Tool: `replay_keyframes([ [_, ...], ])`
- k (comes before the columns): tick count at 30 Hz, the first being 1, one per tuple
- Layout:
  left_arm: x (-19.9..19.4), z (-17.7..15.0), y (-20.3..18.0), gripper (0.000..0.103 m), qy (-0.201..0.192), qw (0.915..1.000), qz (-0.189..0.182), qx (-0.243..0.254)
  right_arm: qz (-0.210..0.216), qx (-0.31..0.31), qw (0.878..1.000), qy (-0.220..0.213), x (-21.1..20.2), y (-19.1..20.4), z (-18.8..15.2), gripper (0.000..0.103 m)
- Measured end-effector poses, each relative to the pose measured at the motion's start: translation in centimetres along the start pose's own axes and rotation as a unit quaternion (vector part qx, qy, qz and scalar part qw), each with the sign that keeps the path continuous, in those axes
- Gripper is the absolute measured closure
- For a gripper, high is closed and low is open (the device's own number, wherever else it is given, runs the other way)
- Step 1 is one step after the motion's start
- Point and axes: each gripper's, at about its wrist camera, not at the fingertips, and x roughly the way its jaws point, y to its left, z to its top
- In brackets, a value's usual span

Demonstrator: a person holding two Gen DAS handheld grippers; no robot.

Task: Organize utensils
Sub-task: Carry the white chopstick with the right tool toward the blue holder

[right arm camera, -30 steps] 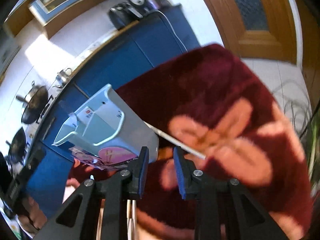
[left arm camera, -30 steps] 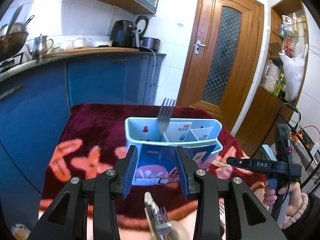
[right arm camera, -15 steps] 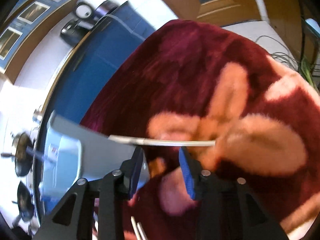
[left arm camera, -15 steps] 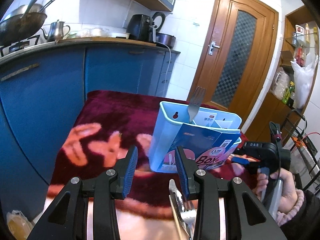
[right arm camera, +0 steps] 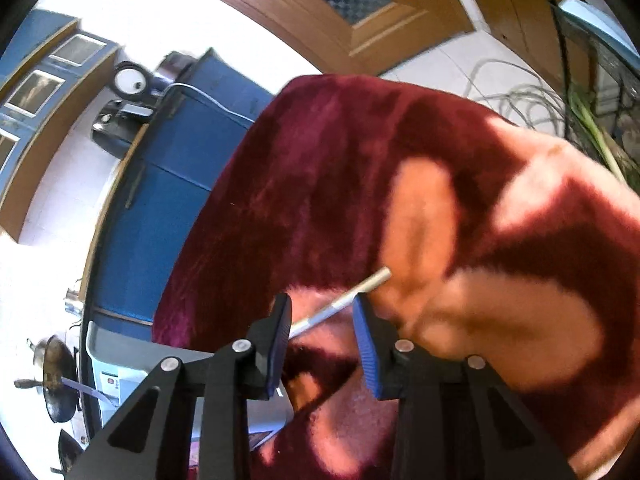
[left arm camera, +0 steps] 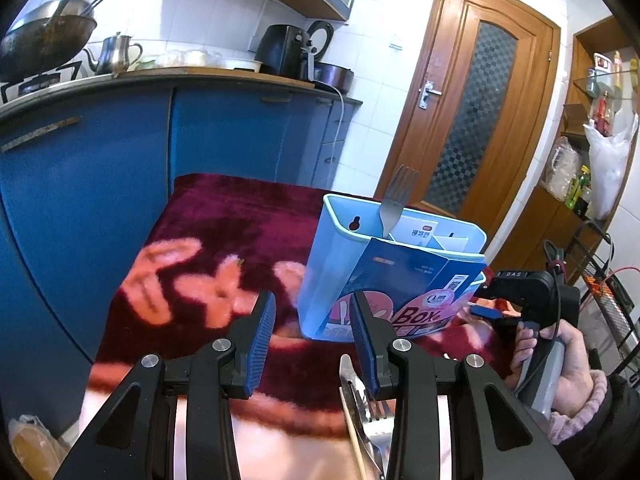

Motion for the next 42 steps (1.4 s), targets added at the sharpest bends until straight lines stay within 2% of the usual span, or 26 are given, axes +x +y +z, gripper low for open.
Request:
replay_keyframes([
  [5, 0.1, 0.0, 0.0, 0.064, -0.001, 1.0, -0.004, 0.0, -0.036, 0.011, 0.999, 0.012, 0.4, 0.3, -0.2, 0.067],
  [11, 0.3, -0.2, 0.5, 0.064, 0.001, 1.0, -0.006, -0.006, -0.048, 0.035, 0.998, -0.017, 0.8, 0.5, -0.3, 0.068],
  [12, 0.3, -0.2, 0.5, 0.064, 0.001, 1.0, -0.006, -0.007, -0.051, 0.035, 0.998, -0.021, 0.9, 0.7, -0.3, 0.07],
  [13, 0.3, -0.2, 0.6, 0.064, 0.001, 0.9999, -0.007, -0.008, -0.055, 0.035, 0.997, -0.027, 0.9, 0.7, -0.5, 0.083],
  [14, 0.3, -0.2, 0.7, 0.064, 0.001, 0.9999, -0.008, -0.01, -0.057, 0.036, 0.997, -0.028, 1.0, 0.8, -0.4, 0.083],
  [17, 0.3, -0.3, 0.9, 0.064, 0.0, 0.9999, -0.007, -0.012, -0.052, 0.029, 0.997, -0.038, 0.9, 0.9, -0.5, 0.085],
  [21, 0.2, -0.3, 1.0, 0.064, 0.001, 0.9999, -0.006, -0.014, -0.022, 0.013, 0.998, -0.052, -0.4, 1.3, -0.4, 0.088],
  [26, 0.2, -0.3, 0.9, 0.064, -0.001, 0.9999, -0.006, -0.014, 0.007, -0.046, 0.993, -0.105, -3.9, 3.1, 0.2, 0.093],
  [32, -0.2, -0.3, 0.4, 0.064, -0.003, 0.9999, -0.009, -0.011, 0.014, -0.12, 0.977, -0.174, -8.4, 5.4, 0.6, 0.097],
  [38, -0.6, -0.4, 0.1, 0.064, -0.003, 0.9999, -0.011, -0.009, 0.011, -0.213, 0.949, -0.233, -11.5, 7.5, 0.1, 0.097],
  [42, -0.6, -0.4, 0.0, 0.064, -0.002, 0.9999, -0.009, -0.007, 0.028, -0.267, 0.925, -0.27, -14.1, 9.6, -1.1, 0.097],
])
